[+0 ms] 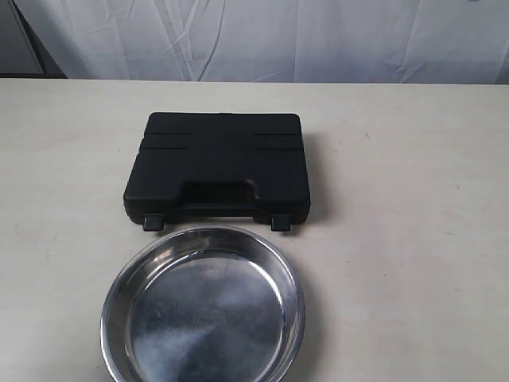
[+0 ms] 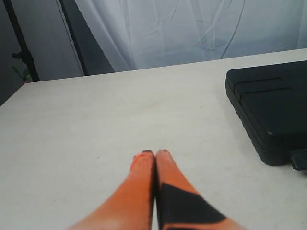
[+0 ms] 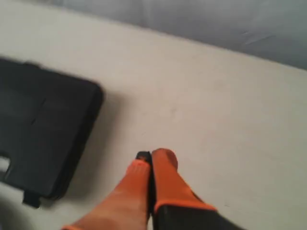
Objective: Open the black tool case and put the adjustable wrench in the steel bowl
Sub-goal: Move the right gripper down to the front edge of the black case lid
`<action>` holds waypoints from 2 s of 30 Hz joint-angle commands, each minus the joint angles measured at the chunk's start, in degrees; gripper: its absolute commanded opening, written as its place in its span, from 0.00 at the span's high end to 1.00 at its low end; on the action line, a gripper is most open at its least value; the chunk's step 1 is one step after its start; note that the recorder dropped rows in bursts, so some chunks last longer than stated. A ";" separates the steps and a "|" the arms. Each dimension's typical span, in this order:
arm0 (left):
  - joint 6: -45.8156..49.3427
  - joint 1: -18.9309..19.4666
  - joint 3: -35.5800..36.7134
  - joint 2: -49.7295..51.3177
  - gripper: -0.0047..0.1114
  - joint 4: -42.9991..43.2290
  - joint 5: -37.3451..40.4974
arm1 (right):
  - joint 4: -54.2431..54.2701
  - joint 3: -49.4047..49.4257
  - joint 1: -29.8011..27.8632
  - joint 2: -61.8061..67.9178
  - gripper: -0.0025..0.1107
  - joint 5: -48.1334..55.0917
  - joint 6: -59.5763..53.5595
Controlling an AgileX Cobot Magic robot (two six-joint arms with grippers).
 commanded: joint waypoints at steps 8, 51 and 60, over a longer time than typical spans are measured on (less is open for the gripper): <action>-0.37 -0.39 -0.11 -0.22 0.96 0.00 -0.59 | 0.61 -17.95 21.03 30.67 0.98 10.90 -19.89; -0.37 -0.50 -0.11 -0.22 0.96 0.00 -0.59 | -1.27 -17.95 35.36 43.21 0.69 2.17 -21.42; -0.37 -0.50 -0.11 -0.22 0.96 0.00 -0.59 | -0.40 -17.95 35.36 44.51 0.74 1.48 -21.42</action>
